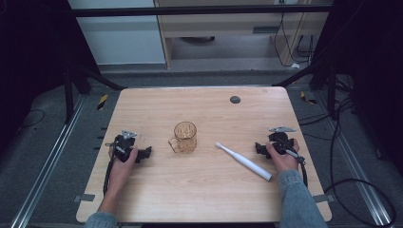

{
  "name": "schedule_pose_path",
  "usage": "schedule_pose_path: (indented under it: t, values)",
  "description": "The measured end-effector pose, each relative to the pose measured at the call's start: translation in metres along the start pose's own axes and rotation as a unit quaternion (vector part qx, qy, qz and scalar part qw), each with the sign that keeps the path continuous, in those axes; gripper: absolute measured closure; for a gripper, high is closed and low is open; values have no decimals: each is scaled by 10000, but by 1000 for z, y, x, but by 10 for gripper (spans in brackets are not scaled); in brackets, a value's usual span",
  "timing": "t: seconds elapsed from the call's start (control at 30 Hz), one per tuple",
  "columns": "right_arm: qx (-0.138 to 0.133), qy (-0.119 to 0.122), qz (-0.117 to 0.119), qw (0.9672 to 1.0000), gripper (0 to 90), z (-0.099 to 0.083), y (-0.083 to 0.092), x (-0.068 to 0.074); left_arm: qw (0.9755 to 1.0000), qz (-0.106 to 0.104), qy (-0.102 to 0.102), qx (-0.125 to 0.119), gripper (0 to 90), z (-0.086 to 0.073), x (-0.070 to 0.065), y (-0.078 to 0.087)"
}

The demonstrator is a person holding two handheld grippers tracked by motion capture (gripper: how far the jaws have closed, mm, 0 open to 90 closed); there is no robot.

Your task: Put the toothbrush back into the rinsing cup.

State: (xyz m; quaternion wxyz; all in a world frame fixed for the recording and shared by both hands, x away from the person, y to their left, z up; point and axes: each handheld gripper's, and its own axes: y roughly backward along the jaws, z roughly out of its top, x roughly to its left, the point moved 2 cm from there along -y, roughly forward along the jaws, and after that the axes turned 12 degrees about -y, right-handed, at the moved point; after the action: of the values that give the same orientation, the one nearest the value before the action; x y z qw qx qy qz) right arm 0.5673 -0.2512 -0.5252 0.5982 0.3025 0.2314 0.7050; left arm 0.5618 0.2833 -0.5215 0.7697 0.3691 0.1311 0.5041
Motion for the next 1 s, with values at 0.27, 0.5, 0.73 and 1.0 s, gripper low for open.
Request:
schedule_pose_path:
  t: [0.27,0.5,0.73,1.0]
  values:
    - [-317,418,-23,9986,150,6,19,4,10000,-76,-45,-11,0,1,2,-1]
    - [-236,720,452,9961,180,10,51,25,10000,-55,-27,-5,0,1,2,-2]
    - [187,929,706,9930,276,12,70,38,10000,-45,-27,13,0,3,3,-4]
    - [590,1165,908,9873,309,10,84,51,10000,-49,-32,13,0,4,4,-4]
